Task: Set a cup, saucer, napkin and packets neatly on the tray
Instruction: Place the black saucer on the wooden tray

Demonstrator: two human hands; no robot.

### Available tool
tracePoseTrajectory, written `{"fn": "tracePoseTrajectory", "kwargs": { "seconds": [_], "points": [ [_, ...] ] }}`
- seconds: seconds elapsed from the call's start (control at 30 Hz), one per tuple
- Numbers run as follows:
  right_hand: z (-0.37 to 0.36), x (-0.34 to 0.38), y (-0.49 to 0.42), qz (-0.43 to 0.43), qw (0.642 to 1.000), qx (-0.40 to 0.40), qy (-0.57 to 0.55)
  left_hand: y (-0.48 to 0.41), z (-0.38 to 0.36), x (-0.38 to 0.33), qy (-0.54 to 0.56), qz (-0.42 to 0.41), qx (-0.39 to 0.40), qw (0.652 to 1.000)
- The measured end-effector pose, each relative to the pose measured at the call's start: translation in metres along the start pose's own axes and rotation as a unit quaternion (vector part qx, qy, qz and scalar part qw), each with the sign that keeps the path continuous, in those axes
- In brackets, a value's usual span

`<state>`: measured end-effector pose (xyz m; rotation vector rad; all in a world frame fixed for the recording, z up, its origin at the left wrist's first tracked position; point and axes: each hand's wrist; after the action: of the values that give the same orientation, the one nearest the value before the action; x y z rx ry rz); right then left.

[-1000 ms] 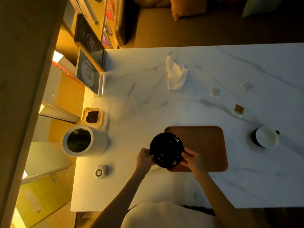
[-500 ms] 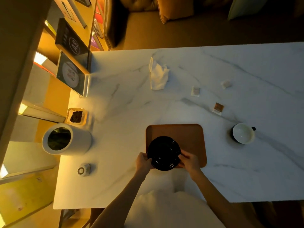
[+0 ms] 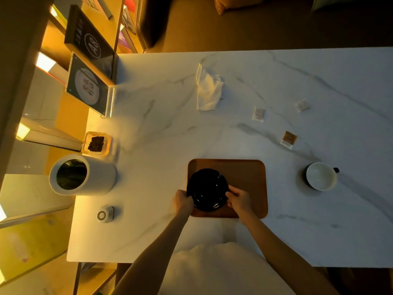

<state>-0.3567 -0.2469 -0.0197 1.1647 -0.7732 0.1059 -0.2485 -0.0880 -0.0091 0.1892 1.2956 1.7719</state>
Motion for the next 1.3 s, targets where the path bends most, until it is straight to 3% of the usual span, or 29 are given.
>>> {"fn": "tracePoseTrajectory", "kwargs": {
  "seconds": [1.3],
  "points": [
    [0.001, -0.004, -0.010, -0.015, 0.999, -0.009, -0.033, -0.006, 0.000, -0.009, 0.006, 0.007, 0.026, 1.000]
  ]
}}
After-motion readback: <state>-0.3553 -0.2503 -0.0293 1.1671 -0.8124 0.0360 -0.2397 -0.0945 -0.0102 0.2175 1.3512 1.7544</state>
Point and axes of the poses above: each hand's wrist, its own y-axis away from the middle knuckle, its own z-axis out of the back of the hand, x = y × z, and after that the axes turned 4 degrees about x, right-handed
